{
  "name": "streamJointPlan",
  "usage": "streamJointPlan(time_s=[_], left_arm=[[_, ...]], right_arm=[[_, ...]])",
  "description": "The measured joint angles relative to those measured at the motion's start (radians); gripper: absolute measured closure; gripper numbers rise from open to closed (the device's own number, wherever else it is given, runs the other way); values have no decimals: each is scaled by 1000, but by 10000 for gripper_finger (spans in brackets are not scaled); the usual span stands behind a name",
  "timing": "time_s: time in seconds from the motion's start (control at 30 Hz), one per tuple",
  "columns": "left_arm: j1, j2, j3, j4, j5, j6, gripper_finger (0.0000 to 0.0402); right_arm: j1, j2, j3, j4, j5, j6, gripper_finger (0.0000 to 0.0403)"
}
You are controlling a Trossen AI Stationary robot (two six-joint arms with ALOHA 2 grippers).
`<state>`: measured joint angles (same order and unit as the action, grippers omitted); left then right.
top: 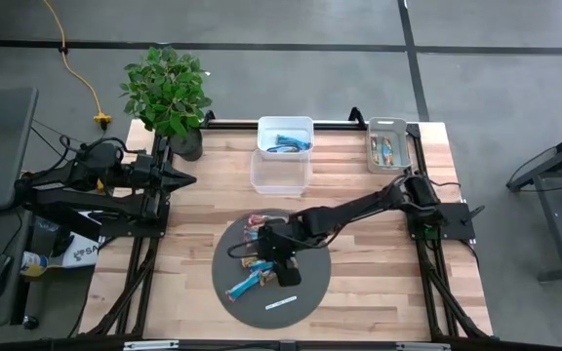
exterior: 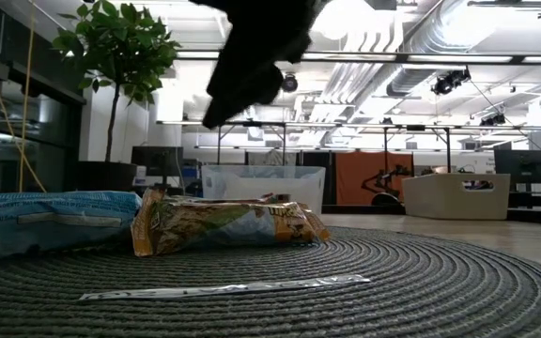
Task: Pick and place Granola Bars by type
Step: Put the blue granola bar into the white bin
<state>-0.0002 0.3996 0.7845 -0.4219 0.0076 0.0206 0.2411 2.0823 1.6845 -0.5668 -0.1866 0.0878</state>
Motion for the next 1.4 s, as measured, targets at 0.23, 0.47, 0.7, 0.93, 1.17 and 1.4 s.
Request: streamJointPlan(time_s=[0.23, 0.47, 0.7, 0.93, 1.17, 1.4], left_arm=[[0, 0, 0, 0, 0, 0, 401], [0, 0, 0, 0, 0, 0, 401], [0, 0, 0, 0, 0, 0, 401], [0, 0, 0, 0, 0, 0, 401], [0, 0, 0, 0, 0, 0, 401], [0, 0, 0, 0, 0, 0, 401]], right_arm=[[11, 0, -76, 64, 26, -9, 208], [10, 0, -133, 126, 43, -9, 221], [10, 0, -145, 136, 69, -41, 231], [9, 7, -145, 165, 83, -48, 230], [8, 40, -145, 204, 80, -45, 238], [8, 64, -144, 235, 82, -44, 236]])
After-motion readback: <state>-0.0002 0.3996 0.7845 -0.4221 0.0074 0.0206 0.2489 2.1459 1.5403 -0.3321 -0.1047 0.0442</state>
